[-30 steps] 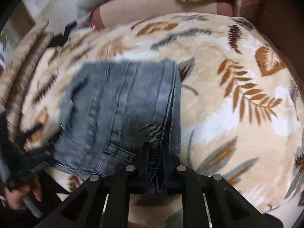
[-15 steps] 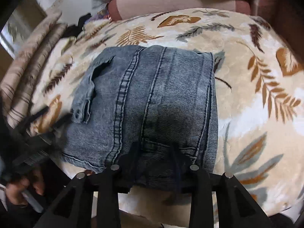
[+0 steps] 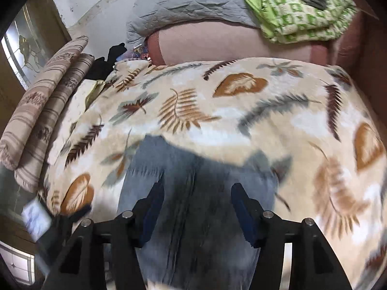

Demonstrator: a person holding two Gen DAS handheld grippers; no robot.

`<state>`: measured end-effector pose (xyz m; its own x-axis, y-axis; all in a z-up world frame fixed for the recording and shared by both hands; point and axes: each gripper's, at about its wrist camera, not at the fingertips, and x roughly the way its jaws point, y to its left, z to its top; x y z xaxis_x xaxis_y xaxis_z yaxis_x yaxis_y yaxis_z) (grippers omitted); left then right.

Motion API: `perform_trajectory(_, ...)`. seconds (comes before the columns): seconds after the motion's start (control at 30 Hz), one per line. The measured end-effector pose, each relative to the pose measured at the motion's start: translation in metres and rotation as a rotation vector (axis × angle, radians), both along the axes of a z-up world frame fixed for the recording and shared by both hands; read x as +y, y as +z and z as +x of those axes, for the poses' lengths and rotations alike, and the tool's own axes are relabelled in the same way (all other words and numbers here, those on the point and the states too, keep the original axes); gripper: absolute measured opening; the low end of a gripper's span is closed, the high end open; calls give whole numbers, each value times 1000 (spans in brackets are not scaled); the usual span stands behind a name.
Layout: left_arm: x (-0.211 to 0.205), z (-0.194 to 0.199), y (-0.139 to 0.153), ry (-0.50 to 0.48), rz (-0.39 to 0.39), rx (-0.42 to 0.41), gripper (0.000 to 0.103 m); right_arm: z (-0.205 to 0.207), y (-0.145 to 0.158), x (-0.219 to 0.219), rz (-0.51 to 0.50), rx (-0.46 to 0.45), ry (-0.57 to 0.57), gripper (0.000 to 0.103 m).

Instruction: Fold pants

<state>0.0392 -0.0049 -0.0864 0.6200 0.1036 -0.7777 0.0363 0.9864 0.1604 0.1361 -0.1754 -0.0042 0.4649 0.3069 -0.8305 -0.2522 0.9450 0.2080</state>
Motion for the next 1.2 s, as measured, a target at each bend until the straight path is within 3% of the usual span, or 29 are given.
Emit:
perform_trajectory(0.07,4,1,2,-3,-28,4,93,22,-33,1,-133,47,-41,61)
perform_trajectory(0.1,7,0,7,-16,-69,3,92,32,-65,-5,-195,139,-65,62)
perform_trajectory(0.13,11,-2,15,-29,-113,0,92,34,-86,-15,-144,186,-66,62)
perform_trajectory(0.2,25,-11,39,0,-173,-93,93,26,-79,-17,-133,139,-63,62)
perform_trajectory(0.27,30,-11,48,51,-168,-136,93,23,-76,-8,-195,136,-40,62)
perform_trajectory(0.3,28,-5,40,42,-153,-93,93,22,-76,-8,-197,139,-37,62)
perform_trajectory(0.37,12,5,3,-14,-63,68,93,22,-73,-12,-180,155,-51,62)
perform_trajectory(0.43,5,-4,-3,-30,-7,-10,94,18,-68,-13,-203,155,-58,63)
perform_trajectory(0.5,3,-2,1,-47,16,-3,93,4,-55,-11,-228,118,-60,64)
perform_trajectory(0.63,7,1,-3,-35,-26,8,94,-31,-25,-13,-131,36,-61,65)
perform_trajectory(0.7,6,1,-2,-36,-15,1,94,-44,-42,-12,-181,53,-60,70)
perform_trajectory(0.73,5,1,-1,-36,-21,5,93,-46,-68,-11,-225,134,-33,70)
perform_trajectory(0.77,7,-2,3,-31,-30,-4,93,-49,-81,-17,-193,136,-33,73)
perform_trajectory(0.8,12,-4,11,-34,-61,-21,93,-52,-76,-23,-172,111,-59,78)
perform_trajectory(0.87,26,-12,28,-2,-119,-84,93,-56,-62,-32,-163,123,-93,78)
perform_trajectory(0.97,39,-15,38,73,-163,-120,93,-78,-31,-32,-158,2,-73,78)
perform_trajectory(1.03,34,-7,22,78,-140,-40,93,-89,-26,-30,-140,-23,-65,78)
perform_trajectory(1.1,15,-2,-3,23,-47,46,94,-94,-51,-18,-216,36,-3,78)
perform_trajectory(1.13,11,-7,-3,13,-6,-9,94,-95,-71,-14,-267,77,24,79)
perform_trajectory(1.2,6,-12,3,-7,36,-39,93,-98,-67,-23,-218,69,-18,80)
